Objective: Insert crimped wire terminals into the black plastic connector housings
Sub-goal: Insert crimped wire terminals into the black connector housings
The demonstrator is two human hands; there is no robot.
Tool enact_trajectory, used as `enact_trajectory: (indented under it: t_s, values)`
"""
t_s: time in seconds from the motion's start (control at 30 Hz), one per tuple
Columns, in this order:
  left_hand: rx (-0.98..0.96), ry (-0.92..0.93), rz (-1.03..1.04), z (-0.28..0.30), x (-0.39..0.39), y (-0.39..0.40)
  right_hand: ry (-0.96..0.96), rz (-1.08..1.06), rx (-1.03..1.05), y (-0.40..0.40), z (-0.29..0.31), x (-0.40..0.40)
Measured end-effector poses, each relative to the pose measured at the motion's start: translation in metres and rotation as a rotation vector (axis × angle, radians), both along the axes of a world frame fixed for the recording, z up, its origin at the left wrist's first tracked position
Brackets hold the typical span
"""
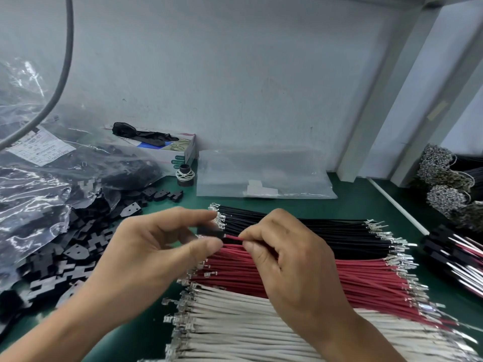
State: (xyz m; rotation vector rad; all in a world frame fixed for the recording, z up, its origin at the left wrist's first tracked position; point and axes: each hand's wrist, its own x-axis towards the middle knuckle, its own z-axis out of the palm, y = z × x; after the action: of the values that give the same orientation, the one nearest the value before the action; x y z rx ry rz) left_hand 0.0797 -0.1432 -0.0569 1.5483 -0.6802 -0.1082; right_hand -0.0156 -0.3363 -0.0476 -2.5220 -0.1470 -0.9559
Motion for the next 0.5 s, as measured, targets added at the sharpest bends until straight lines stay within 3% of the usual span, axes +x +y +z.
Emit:
enact_trajectory:
  t_s: [0.07,0.13,0.33,0.5]
  values:
    - [0.103,-0.246,0.021,-0.0003,0.0019,0.0025,0.03,0.015,0.005,-0.0015,0.0001,-0.0007]
    - [0.169,-0.297,0.032,-0.0024,0.0036,0.0041,0.039,0.03,-0.02,-0.0008,-0.0004,-0.0007]
    - [-0.007,-0.009,-0.029,-0.008,0.001,-0.0002,0.017,0.082,0.039,0.0046,-0.0036,0.0013]
    - [-0.018,0.006,-0.027,-0.0066,-0.0007,-0.002,0.035,0.096,0.022,0.0027,-0.0009,0.0015]
